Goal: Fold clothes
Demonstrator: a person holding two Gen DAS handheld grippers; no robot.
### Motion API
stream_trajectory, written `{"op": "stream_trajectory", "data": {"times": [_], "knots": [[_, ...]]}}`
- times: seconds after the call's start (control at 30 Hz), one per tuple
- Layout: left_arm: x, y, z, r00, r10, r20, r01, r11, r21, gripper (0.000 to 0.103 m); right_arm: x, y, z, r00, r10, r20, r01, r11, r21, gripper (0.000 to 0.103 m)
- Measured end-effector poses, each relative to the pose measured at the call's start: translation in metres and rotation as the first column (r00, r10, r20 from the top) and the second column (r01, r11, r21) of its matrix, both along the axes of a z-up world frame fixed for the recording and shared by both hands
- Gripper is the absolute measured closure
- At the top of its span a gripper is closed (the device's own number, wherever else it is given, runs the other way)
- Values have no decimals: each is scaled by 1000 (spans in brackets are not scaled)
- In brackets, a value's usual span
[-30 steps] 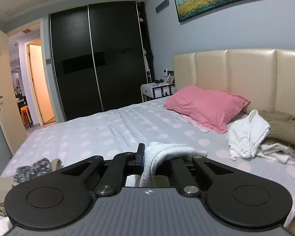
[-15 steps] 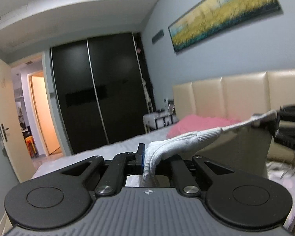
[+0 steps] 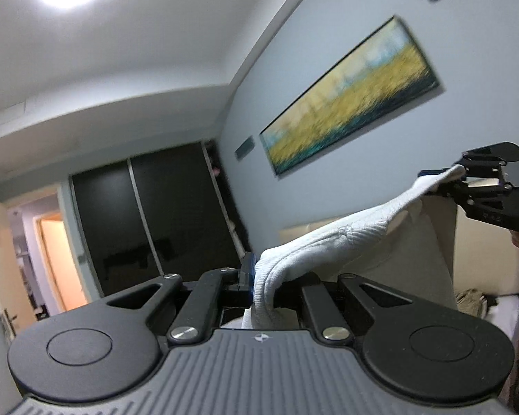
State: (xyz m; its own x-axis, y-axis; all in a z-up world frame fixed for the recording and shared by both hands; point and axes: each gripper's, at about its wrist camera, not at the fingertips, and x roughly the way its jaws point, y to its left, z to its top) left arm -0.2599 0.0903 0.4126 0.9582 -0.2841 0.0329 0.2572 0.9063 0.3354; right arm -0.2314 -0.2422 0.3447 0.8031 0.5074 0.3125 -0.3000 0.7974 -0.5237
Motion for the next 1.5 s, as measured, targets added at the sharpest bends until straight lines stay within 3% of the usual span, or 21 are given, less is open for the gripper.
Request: {"op": "stream_trajectory", "data": {"times": [0.23, 0.4, 0.57, 0.73, 0.87, 0.93, 1.07, 1.2, 1.3, 1.33, 1.37, 1.4, 1.5], "knots": [[-23, -7, 17, 996, -80, -29, 80, 997, 2, 99, -55, -27, 47, 998, -1, 67, 7, 996, -90, 93], [14, -1, 0, 987, -104, -125, 104, 995, -6, 99, -27, -21, 41, 1000, 1, -2, -2, 988, -151, 93], [94, 27, -36, 965, -75, -252, 66, 997, -44, 99, 40, -4, 17, 995, -9, -100, -14, 976, -219, 93], [217, 68, -78, 923, 32, -383, -53, 998, -45, 99, 160, 47, -19, 978, -43, -204, -25, 948, -318, 93], [344, 74, -146, 854, 155, -497, -180, 984, -4, 99, 294, 114, -70, 947, -70, -312, -54, 927, -372, 93], [411, 78, -194, 800, 219, -559, -240, 970, 38, 99, 359, 142, -106, 918, -97, -385, -71, 915, -398, 92], [517, 91, -305, 670, 298, -680, -326, 941, 92, 98, 487, 194, -216, 839, -159, -521, -109, 888, -447, 93], [578, 97, -411, 526, 385, -758, -415, 895, 165, 92, 568, 233, -335, 735, -239, -635, -131, 868, -479, 93], [584, 102, -463, 447, 437, -780, -437, 868, 236, 91, 584, 240, -385, 677, -298, -673, -103, 867, -488, 90], [586, 99, -473, 430, 453, -781, -428, 864, 266, 91, 588, 241, -400, 658, -317, -683, -92, 866, -491, 78], [583, 96, -478, 423, 470, -775, -416, 860, 295, 91, 593, 243, -415, 637, -336, -693, -82, 865, -495, 60], [579, 93, -481, 425, 480, -767, -406, 859, 312, 91, 591, 238, -420, 621, -332, -710, -84, 872, -481, 55], [545, 87, -466, 488, 436, -756, -370, 888, 274, 87, 583, 215, -414, 573, -290, -767, -85, 909, -408, 54]]}}
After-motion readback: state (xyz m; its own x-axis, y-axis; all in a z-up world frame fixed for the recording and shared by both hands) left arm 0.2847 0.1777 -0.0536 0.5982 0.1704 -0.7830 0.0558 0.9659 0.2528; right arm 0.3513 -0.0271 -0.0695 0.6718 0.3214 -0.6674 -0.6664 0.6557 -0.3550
